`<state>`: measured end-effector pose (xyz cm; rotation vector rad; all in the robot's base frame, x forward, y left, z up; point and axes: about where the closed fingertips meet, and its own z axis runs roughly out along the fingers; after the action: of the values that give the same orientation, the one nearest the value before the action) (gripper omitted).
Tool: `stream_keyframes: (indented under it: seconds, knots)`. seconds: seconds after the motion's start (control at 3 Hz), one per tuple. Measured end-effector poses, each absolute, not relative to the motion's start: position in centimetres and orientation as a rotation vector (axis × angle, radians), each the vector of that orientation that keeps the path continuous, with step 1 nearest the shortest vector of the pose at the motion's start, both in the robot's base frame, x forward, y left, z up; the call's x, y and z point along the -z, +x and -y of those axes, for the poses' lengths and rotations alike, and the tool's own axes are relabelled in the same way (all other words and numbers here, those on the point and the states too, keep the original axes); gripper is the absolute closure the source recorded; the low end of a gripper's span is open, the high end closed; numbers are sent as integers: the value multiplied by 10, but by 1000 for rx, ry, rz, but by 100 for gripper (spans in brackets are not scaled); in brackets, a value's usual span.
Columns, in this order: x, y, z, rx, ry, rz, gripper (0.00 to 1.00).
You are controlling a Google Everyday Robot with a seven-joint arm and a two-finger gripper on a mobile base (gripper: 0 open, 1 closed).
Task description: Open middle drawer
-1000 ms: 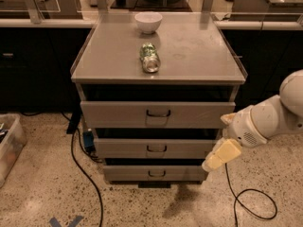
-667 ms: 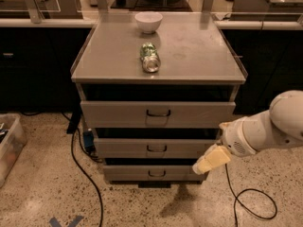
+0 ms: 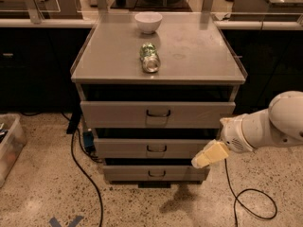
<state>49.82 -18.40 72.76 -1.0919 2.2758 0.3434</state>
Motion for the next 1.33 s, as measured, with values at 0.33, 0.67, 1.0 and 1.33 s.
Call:
stream_keyframes:
  seconds: [0.33,0.67,1.0,1.33]
  knots:
    - [-711,500,186,-429,-1130,-2258,0]
    - [-664,505,197,-553,-1184,-2282,0]
    - [-634,498,215,-521,-1160,-2347,0]
    - [-613,495,202,-465,-1139,-2356,0]
